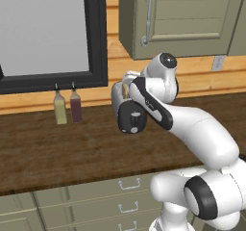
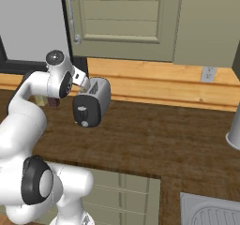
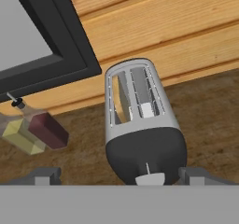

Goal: Start the toaster. Once the lever pops up, take the bread to the plate on the dining counter.

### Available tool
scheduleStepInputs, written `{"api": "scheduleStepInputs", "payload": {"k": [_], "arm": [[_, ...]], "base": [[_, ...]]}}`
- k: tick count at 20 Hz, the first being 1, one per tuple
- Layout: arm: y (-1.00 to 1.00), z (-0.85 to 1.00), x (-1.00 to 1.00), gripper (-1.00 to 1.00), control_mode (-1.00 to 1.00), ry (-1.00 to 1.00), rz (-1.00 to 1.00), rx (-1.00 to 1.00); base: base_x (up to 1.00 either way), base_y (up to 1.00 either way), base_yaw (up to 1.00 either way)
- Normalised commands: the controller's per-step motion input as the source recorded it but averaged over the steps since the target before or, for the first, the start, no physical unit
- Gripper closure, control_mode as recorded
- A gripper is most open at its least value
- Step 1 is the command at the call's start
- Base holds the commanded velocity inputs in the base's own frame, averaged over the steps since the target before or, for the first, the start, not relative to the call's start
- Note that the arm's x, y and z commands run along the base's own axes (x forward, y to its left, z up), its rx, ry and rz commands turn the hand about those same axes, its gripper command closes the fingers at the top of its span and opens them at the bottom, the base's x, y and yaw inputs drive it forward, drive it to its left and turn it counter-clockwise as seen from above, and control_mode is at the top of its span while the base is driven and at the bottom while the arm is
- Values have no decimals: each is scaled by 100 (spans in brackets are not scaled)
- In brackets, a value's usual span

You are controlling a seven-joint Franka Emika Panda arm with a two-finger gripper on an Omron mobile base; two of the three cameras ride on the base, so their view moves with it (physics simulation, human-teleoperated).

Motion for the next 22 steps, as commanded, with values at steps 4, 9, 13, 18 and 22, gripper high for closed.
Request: {"api": "scheduleStepInputs", "payload": {"k": [4,9,13,18,22], "arm": [[0,0,0,-100,-100,0,0,0],[0,0,0,-100,-100,0,0,0],[0,-2,0,-100,-100,0,0,0],[0,-6,3,-100,-100,0,0,0],[0,-7,9,-100,-100,0,0,-3]], "base": [[0,0,0],[0,0,0],[0,0,0],[0,0,0],[0,0,0]]}}
